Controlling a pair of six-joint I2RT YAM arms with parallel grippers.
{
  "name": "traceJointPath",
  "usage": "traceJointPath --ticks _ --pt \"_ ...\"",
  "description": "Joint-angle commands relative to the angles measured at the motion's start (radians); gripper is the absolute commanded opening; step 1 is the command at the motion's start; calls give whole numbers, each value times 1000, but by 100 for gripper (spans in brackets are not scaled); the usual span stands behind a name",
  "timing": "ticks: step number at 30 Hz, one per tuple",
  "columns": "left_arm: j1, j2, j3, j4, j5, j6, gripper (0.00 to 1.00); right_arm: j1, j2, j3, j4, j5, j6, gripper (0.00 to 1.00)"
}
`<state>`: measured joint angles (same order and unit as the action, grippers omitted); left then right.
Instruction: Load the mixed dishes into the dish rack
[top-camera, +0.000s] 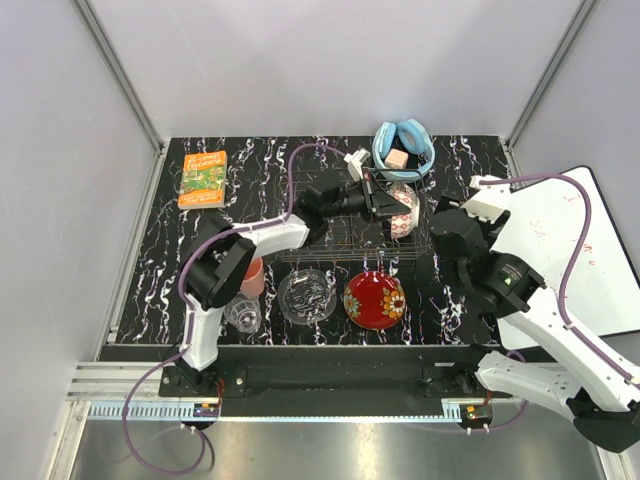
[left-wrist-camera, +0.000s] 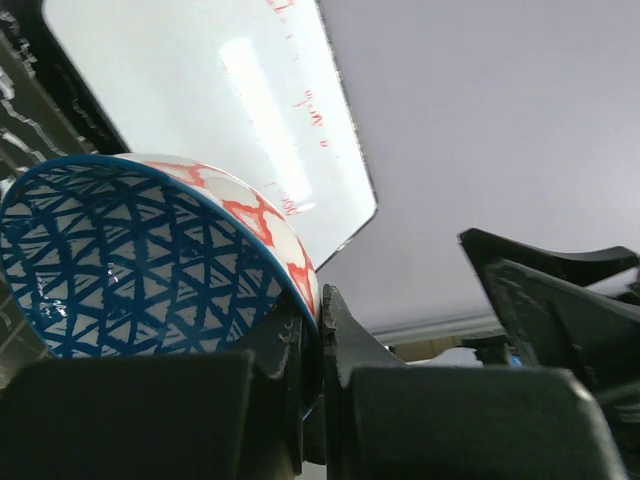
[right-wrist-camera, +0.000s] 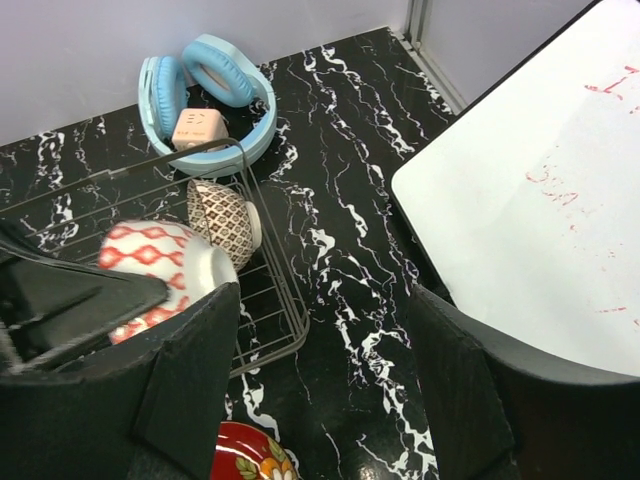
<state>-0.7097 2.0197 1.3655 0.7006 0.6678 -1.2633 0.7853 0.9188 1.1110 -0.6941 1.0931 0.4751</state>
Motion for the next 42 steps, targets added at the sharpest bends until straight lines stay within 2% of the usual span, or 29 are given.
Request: traceJointPath --ticks 1,11,16,18,19,21,22,23,27,28,31,35,37,41,42 --pt "-51 17 4 -7 -65 107 0 2 -37 4 41 -21 36 75" --pt "-82 120 46 4 -62 102 0 0 -72 -11 30 -52 34 75" --pt "-80 139 52 -3 -60 123 0 0 -66 -16 33 -44 26 79" --pt "-80 140 59 -16 -54 151 11 2 -61 -17 33 -50 28 82" --pt "-80 137 67 -33 -51 165 12 2 -60 -17 31 -52 31 83" --pt "-82 131 102 -123 -42 232 21 0 -60 -19 31 -56 39 83" --pt "-82 123 109 -147 -40 252 30 0 -60 -19 33 -58 39 84" --pt "-80 117 112 -160 -39 289 55 2 -57 -19 31 -59 40 84" --pt "-85 82 150 -347 -50 421 86 2 -47 -10 15 -61 60 84" --pt "-86 67 155 -380 -54 450 90 0 -46 -4 13 -64 66 84" --pt "-88 34 162 -460 -60 530 99 0 -40 4 -1 -68 79 84" --pt "-82 -15 188 -558 -65 643 99 2 -20 15 -25 -82 92 84" --pt "-79 -59 225 -663 -62 698 99 0 -11 18 -62 -99 115 83" --pt "-24 -177 231 -838 -40 841 99 2 15 10 -148 -247 203 82" --pt "-8 -203 225 -924 -39 876 99 2 17 3 -188 -283 230 82"
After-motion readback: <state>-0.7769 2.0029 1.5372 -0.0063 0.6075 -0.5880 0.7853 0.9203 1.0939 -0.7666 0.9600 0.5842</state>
